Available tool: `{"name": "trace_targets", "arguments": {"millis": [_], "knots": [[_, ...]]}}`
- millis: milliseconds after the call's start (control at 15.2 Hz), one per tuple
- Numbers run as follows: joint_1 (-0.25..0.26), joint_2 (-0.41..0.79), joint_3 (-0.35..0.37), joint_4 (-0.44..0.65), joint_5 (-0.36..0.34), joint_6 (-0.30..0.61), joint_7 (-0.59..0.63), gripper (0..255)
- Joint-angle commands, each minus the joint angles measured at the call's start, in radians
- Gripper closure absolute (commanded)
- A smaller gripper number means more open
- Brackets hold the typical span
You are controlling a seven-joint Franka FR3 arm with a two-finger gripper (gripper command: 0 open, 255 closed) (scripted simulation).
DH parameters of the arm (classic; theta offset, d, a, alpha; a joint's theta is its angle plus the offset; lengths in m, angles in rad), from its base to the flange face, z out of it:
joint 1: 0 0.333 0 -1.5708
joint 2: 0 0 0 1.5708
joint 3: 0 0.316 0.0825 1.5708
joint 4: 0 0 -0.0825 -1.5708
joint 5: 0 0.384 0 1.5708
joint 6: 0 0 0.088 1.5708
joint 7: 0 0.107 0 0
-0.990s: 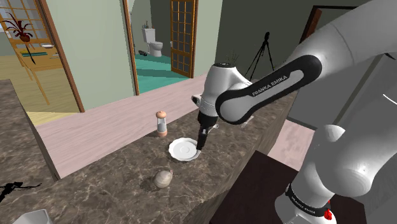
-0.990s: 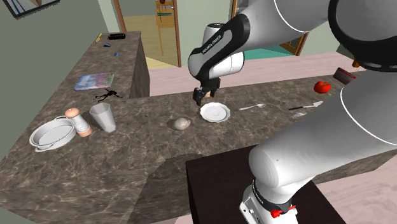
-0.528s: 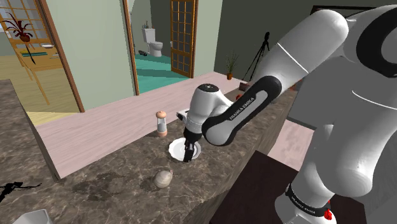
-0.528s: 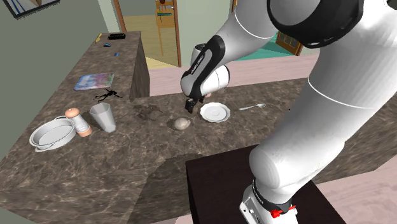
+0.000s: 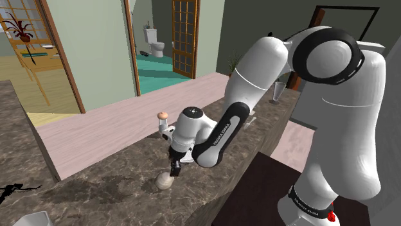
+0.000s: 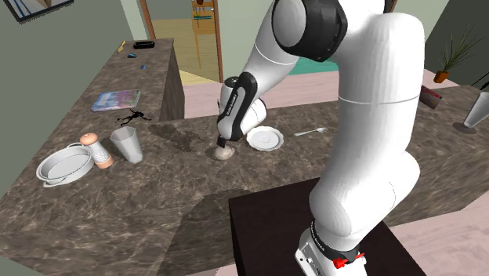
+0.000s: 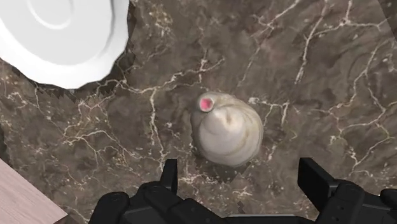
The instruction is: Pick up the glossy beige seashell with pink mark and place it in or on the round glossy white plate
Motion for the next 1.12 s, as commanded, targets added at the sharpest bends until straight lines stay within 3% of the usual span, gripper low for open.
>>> {"name": "trace_targets", "arguments": {"millis": [0, 264, 726, 1056], "knots": [[0.047, 0.084, -0.038, 0.049, -0.048, 0.055, 0.01, 0], [0.122, 0.225, -0.091, 0.155, -0.091, 0.123, 0.003, 0], [0.134, 0.339, -0.106, 0.233, -0.087, 0.16, 0.007, 0], [0.135, 0.348, -0.107, 0.24, -0.086, 0.163, 0.007, 0]]}}
